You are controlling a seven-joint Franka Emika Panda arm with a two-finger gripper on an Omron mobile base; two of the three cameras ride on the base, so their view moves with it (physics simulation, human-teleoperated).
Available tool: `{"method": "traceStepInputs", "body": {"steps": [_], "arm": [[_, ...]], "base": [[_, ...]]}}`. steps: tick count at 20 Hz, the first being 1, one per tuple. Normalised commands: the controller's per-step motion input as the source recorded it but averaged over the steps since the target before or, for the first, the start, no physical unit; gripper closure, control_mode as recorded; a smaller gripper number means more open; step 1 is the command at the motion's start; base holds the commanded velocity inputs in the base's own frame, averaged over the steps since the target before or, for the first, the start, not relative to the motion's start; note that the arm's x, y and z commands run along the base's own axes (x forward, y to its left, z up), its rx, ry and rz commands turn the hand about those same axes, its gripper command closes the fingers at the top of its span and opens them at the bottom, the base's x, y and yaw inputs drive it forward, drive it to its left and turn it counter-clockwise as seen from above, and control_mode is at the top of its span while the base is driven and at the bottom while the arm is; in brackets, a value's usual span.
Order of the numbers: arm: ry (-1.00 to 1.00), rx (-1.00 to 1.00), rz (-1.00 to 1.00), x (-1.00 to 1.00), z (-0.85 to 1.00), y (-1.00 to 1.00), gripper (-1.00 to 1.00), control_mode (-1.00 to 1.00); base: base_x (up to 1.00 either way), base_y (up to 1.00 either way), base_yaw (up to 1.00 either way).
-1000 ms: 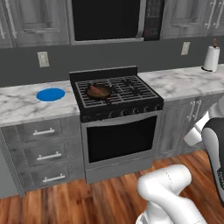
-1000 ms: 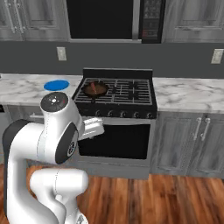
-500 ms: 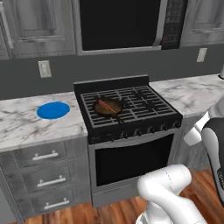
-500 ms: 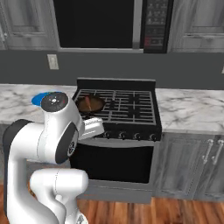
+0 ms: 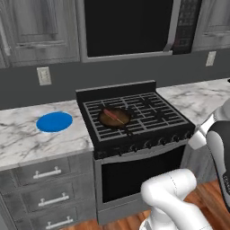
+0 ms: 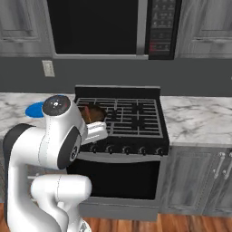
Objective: Place the cold items (peach and mango) from the fridge in one tupperware on the dining counter. Place the warm items (hot dog and kebab skewer) in the stove area in another tupperware.
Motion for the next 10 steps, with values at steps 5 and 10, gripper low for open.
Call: {"method": "traceStepInputs", "body": {"steps": [5, 10], "arm": [[0.0, 0.0, 0.0, 0.0, 0.0, 0.0, -1.0, 1.0], [0.0, 0.0, 0.0, 0.0, 0.0, 0.0, -1.0, 1.0]], "base": [[0.54, 0.4, -0.11], [0.57, 0.28, -0.11]]}}
